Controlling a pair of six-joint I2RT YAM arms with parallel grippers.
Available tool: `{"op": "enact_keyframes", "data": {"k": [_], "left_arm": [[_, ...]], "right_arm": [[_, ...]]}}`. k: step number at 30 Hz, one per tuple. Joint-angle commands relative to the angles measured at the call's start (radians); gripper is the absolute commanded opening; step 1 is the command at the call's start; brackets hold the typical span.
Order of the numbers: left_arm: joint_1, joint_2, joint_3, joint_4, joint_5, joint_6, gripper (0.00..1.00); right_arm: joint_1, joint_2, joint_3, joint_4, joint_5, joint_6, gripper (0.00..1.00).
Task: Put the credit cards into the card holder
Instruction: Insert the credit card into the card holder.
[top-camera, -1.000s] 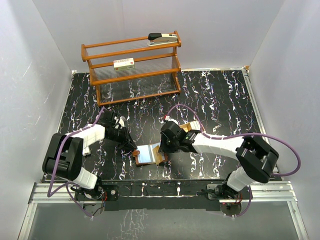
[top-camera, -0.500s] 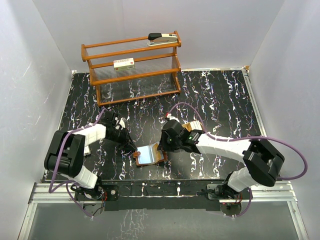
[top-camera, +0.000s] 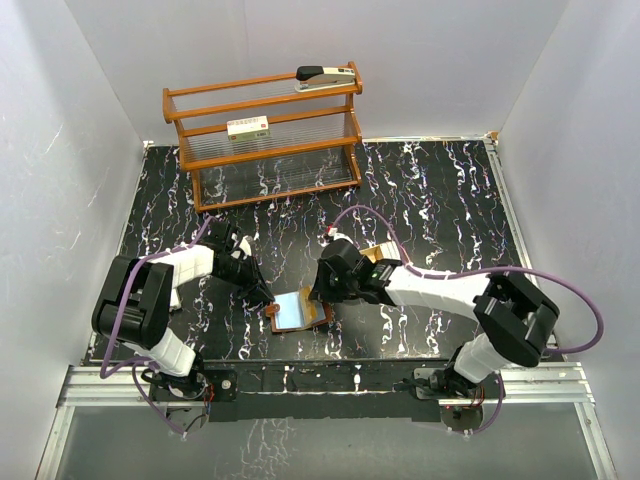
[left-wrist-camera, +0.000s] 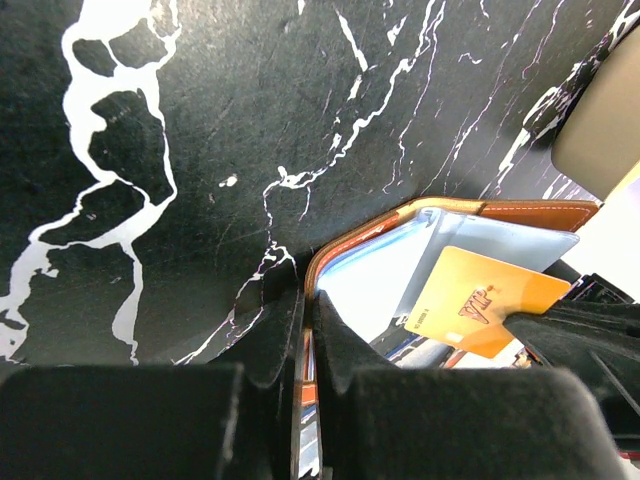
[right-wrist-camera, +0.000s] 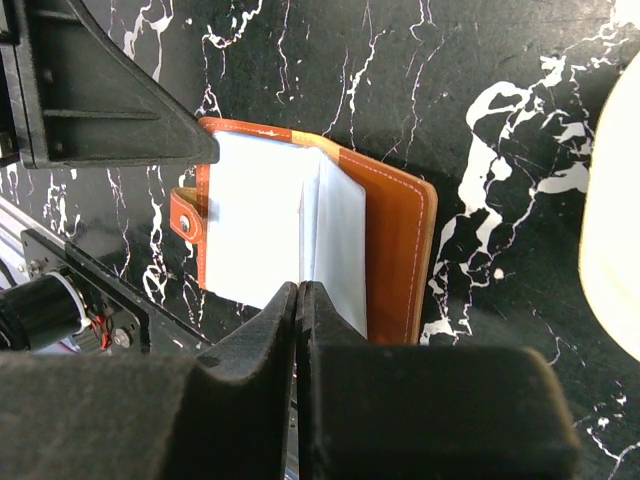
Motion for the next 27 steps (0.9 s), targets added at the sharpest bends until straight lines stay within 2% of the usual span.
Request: {"op": "enact_keyframes", "data": {"k": [1, 24, 27], "left_arm": [[-0.004, 0.013, 0.016, -0.037, 0.009, 0.015, 0.0], [-0.005, 0.014, 0.014, -0.036, 0.015, 0.016, 0.0], [-0.004, 0.013, 0.013, -0.036, 0.014, 0.016, 0.0]], "right_arm": [[-0.006, 0.032, 0.041, 0.084, -0.013, -0.01, 0.0], [-0.023, 0.087, -0.006, 0.168, -0.072, -0.004, 0.0], [-0.023, 0.09, -0.008, 0.151, -0.051, -0.007, 0.05]]}}
